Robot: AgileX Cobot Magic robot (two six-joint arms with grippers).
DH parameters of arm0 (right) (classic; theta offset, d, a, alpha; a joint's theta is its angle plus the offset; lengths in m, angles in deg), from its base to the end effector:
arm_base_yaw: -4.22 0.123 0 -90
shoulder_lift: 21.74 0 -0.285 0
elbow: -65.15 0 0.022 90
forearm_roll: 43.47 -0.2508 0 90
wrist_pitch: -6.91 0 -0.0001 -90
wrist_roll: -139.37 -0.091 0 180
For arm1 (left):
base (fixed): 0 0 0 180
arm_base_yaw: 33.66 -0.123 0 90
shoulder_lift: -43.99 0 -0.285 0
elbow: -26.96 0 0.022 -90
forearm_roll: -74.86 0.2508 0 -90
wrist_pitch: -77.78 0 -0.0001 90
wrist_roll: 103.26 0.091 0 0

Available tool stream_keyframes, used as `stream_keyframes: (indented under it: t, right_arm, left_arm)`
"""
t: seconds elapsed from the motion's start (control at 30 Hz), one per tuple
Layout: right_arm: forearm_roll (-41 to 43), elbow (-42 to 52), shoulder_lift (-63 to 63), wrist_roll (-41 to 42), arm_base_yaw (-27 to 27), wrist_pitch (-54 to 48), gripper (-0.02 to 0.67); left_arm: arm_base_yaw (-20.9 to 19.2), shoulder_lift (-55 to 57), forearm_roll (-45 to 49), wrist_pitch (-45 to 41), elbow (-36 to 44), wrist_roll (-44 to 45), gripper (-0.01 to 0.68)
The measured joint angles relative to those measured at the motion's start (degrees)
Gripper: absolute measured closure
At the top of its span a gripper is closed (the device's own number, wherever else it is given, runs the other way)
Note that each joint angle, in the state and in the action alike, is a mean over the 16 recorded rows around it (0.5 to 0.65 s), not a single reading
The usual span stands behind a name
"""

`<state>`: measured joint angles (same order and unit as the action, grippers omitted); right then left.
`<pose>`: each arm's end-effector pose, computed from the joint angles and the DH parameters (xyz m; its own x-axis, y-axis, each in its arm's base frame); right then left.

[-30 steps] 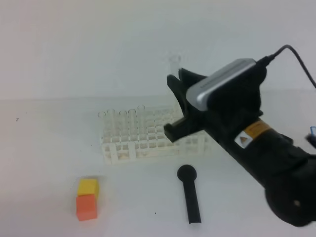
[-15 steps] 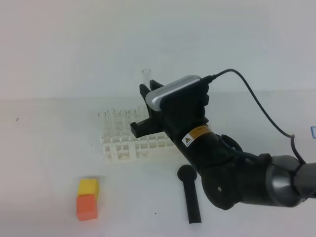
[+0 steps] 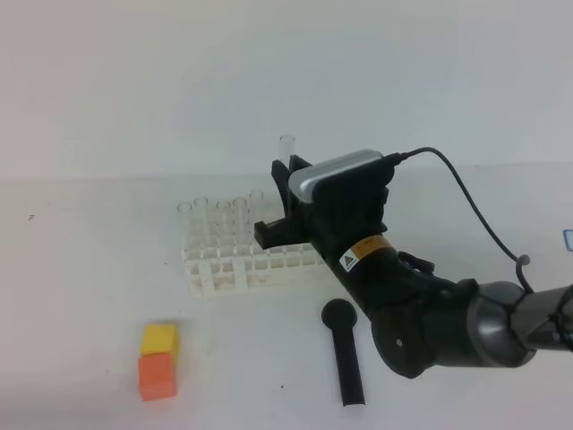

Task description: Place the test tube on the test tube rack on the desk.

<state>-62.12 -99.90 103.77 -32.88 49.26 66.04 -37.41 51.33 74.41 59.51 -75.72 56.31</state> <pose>0.3208 0.2859 0.1866 0.0720 0.1213 -0.9900 -0.4910 0.8683 0.0707 0.0536 0.0033 0.1842 -0.1862 -0.3690 -0.9106 -0.1384 0.9274 -0.3475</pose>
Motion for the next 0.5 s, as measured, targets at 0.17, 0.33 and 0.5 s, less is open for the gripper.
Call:
stream_keyframes:
  t: [0.17, 0.33, 0.5]
  right_arm:
    - [2.1, -0.1, 1.2, -0.9, -0.3, 0.2, 0.524]
    - [3.7, -0.5, 2.2, -1.1, -0.3, 0.4, 0.524]
    - [4.8, -1.2, 3.4, -0.8, -0.3, 0.6, 0.524]
  left_arm:
    - [-0.6, 0.0, 0.3, 0.0, 0.0, 4.4, 0.674]
    - [-0.8, 0.0, 0.5, 0.0, 0.0, 10.9, 0.674]
    - [-0.8, 0.0, 0.5, 0.0, 0.0, 14.8, 0.674]
